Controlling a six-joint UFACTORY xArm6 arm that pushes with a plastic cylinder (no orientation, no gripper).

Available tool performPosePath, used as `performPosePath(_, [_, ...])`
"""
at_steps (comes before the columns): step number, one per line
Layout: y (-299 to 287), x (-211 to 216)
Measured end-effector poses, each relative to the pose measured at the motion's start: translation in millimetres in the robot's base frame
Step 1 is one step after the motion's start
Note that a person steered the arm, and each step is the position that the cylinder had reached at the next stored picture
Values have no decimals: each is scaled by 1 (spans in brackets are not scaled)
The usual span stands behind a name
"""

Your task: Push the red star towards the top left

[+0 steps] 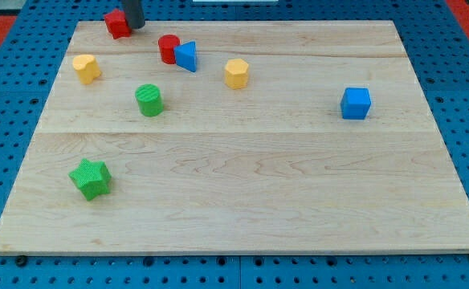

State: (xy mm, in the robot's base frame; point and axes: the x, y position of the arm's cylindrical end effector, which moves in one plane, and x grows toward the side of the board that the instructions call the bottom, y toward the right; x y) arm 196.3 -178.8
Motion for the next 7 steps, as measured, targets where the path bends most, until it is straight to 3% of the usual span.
performPosePath(4, [50,-4])
performPosePath(7, [26,-4])
